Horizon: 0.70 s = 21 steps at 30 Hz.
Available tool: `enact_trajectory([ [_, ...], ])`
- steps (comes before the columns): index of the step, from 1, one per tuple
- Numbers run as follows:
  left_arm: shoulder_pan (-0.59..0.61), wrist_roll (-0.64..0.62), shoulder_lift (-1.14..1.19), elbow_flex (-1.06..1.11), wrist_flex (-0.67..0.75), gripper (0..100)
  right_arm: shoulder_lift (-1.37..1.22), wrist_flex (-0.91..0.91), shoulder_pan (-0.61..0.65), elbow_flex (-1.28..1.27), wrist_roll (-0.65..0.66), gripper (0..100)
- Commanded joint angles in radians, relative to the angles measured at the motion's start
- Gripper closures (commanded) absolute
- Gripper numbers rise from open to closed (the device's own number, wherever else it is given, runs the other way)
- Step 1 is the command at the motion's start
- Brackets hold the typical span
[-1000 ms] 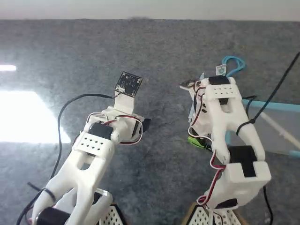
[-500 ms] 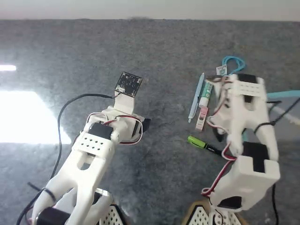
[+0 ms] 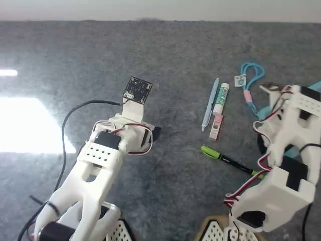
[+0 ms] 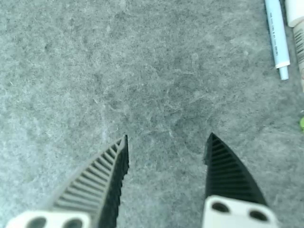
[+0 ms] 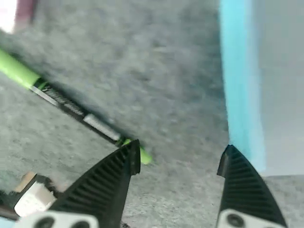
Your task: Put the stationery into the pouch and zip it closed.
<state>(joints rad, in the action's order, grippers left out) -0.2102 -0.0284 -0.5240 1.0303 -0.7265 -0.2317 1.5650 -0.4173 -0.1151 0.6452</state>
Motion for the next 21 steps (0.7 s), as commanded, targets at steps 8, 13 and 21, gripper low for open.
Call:
enact_trajectory([
  [8, 0.009, -0.009, -0.017, -0.007, 0.023, 75, 0.189, 0.015, -0.084, 0.051, 0.115, 71.3],
  [13, 0.009, -0.009, -0.015, -0.007, 0.023, 75, 0.387, -0.079, -0.142, -0.066, 0.302, 71.1],
  [21, 0.008, 0.041, -0.015, -0.007, 0.025, 75, 1.152, -0.533, -0.156, -0.798, 0.477, 71.1],
])
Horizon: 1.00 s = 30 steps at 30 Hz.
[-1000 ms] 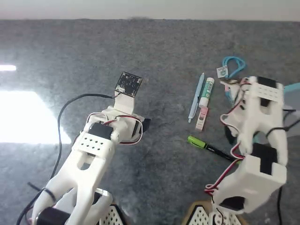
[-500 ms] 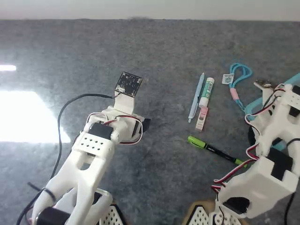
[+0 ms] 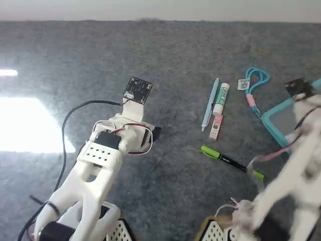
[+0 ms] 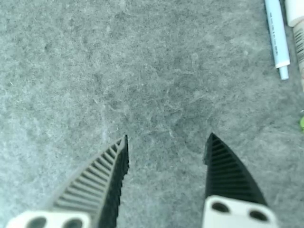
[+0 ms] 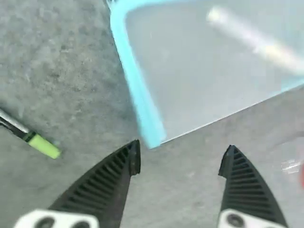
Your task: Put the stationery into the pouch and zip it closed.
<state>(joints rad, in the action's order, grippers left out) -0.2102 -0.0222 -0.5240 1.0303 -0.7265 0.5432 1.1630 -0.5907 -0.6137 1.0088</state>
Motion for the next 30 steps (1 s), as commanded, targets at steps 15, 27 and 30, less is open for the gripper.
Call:
enact_trajectory([
  [15, 0.002, 0.038, -0.015, 0.062, 0.118, 75, 0.84, -0.463, -0.074, -0.884, 0.453, 64.8],
  [27, 0.002, 0.037, -0.015, 0.067, 0.121, 75, 0.196, -0.8, -0.085, -0.667, 0.457, 64.1],
  [30, 0.002, 0.037, -0.015, 0.067, 0.121, 75, 0.094, -0.894, -0.096, -0.655, 0.459, 63.9],
])
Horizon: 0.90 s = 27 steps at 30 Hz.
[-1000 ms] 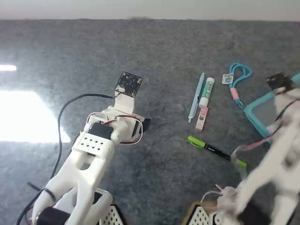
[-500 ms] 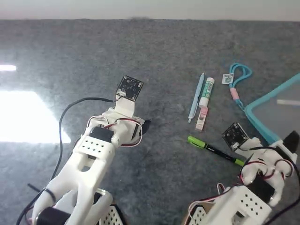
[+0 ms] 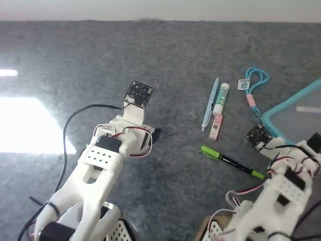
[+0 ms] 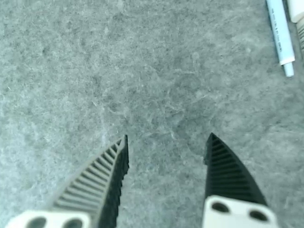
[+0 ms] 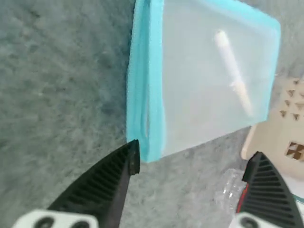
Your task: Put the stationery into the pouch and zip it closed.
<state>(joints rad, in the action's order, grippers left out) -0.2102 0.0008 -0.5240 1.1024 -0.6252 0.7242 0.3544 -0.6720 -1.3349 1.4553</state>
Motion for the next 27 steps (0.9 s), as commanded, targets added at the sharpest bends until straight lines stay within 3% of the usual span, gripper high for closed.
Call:
enact_trajectory([
  [1, 0.002, 0.014, -0.015, -0.005, 0.02, 75, -0.113, -0.107, -0.016, 0.066, 0.021, 63.9],
  [15, 0.0, 0.014, -0.015, -0.005, 0.02, 75, -0.257, -0.312, -0.012, 0.077, 0.038, 64.1],
  [27, 0.0, 0.014, -0.015, -0.005, 0.018, 75, -0.45, -0.32, -0.018, 0.181, 0.04, 64.1],
])
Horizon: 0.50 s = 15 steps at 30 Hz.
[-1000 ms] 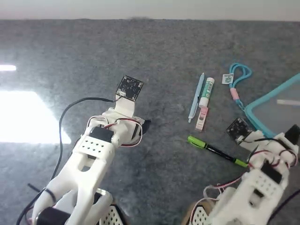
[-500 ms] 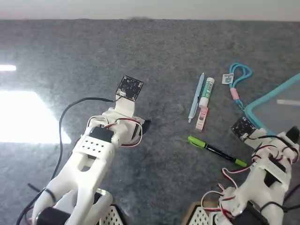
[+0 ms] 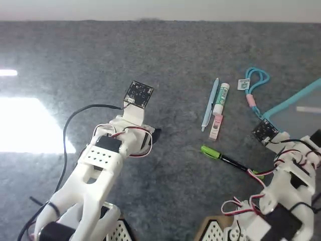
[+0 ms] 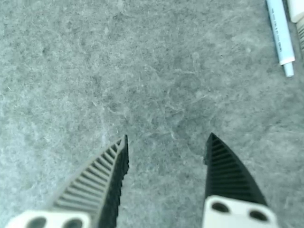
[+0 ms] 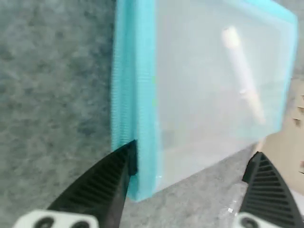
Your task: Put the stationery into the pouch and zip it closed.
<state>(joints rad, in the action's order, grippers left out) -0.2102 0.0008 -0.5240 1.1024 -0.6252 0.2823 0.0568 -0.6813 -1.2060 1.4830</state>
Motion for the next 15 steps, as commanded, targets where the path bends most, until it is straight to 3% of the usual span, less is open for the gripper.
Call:
enact_trajectory([
  [1, 0.0, 0.014, -0.015, -0.005, 0.018, 75, -0.018, -0.025, -0.008, 0.052, 0.012, 64.2],
  [10, 0.0, 0.014, -0.015, -0.007, 0.017, 75, -0.143, -0.185, -0.008, 0.049, 0.012, 85.1],
  [13, 0.0, 0.014, -0.015, -0.007, 0.017, 75, -0.165, -0.185, -0.008, 0.051, 0.006, 99.6],
  [15, 0.0, 0.014, -0.015, -0.007, 0.017, 75, -0.154, -0.179, -0.01, 0.052, 0.005, 97.8],
])
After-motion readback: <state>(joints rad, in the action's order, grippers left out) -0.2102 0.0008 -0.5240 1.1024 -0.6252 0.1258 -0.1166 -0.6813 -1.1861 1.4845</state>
